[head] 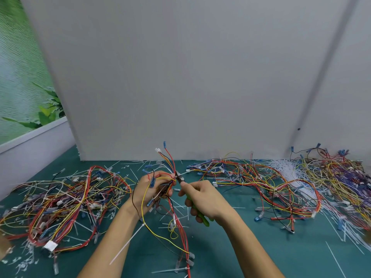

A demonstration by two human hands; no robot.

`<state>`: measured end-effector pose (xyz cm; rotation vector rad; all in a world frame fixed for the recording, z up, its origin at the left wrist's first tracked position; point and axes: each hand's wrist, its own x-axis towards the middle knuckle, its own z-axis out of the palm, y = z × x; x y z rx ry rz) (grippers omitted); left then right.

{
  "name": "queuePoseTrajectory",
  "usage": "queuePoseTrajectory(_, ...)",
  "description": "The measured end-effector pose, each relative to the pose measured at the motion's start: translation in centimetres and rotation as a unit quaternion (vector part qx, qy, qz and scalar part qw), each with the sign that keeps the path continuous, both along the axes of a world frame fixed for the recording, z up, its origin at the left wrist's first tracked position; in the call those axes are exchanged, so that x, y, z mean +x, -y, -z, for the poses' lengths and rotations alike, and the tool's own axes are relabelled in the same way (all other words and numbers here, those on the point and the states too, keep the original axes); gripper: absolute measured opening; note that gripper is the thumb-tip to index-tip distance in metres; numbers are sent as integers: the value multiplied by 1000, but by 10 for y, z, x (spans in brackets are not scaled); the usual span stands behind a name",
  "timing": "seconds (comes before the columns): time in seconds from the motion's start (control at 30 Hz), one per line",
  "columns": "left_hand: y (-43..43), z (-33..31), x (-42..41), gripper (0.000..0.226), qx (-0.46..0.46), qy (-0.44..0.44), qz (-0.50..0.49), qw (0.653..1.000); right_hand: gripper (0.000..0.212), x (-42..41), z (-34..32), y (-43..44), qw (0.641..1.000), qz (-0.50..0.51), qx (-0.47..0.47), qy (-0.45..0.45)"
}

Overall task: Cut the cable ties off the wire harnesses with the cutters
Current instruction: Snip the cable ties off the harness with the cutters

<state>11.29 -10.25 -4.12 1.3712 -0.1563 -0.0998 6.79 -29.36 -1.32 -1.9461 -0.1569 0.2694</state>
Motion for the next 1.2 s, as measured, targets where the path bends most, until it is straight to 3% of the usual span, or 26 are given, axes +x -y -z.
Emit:
queuePoseTrajectory(0.53,0,0,-2,18,12,4,-4,1000,45,-2,-5,1,999,-33,10,-41)
queuePoseTrajectory(1.2,-1,4,0,18,18,18,18,1000,48,-2,-3,0,999,-22,11,-32)
